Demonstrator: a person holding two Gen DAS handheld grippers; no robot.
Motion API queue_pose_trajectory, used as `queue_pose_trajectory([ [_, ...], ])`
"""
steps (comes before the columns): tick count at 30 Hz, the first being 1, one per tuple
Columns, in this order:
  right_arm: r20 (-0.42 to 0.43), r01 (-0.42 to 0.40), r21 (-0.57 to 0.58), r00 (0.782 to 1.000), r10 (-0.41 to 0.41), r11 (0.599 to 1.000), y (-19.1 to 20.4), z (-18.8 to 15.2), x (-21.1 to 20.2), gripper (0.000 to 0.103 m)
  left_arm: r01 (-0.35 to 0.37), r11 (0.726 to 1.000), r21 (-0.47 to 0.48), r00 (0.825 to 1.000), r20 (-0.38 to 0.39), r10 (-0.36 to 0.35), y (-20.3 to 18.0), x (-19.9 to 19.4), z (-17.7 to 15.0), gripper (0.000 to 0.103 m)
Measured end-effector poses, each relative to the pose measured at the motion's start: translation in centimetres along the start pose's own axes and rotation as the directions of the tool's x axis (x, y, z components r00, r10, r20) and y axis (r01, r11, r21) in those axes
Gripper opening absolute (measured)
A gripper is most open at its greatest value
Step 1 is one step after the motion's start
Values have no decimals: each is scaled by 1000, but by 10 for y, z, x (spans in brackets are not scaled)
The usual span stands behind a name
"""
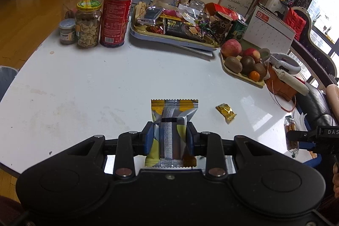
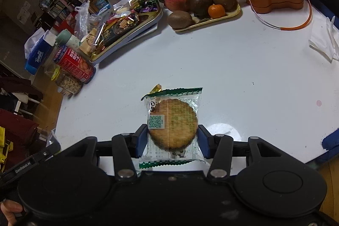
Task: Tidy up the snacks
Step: 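Carry both packets over the tin tray, then lower both packets into the tin tray and open both grippers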
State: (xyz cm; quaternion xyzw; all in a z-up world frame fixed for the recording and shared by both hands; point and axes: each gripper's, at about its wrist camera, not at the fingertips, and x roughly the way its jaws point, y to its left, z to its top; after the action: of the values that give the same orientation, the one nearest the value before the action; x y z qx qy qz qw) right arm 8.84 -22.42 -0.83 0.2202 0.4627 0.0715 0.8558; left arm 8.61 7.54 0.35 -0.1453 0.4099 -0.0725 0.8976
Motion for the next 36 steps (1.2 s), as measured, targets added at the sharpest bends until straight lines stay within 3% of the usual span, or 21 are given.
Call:
queue_pose_trajectory([
  [5, -19, -58, -39, 998, 57, 998, 12, -31, -13, 52, -13, 999, -39, 994, -112, 9, -4, 2, -18, 40],
  [8, -37, -82, -77, 996, 79, 994, 20, -51, -22, 52, 11, 996, -90, 985, -173, -27, -7, -3, -33, 40],
  [18, -154, -142, -180, 981, 115, 973, 46, -105, -25, 52, -37, 996, -87, 956, -294, 10, -23, -18, -87, 40],
  [27, -227, -113, -280, 973, 49, 953, 62, -128, -8, 52, -143, 990, 15, 947, -289, 141, -33, -22, -98, 40],
  [32, -251, -96, -319, 968, 13, 943, 71, -132, 2, 52, -175, 984, 30, 928, -329, 175, -32, -15, -105, 40],
  [36, -255, -87, -334, 967, -1, 939, 75, -133, 6, 54, -178, 984, -7, 914, -371, 163, -25, -12, -107, 42],
])
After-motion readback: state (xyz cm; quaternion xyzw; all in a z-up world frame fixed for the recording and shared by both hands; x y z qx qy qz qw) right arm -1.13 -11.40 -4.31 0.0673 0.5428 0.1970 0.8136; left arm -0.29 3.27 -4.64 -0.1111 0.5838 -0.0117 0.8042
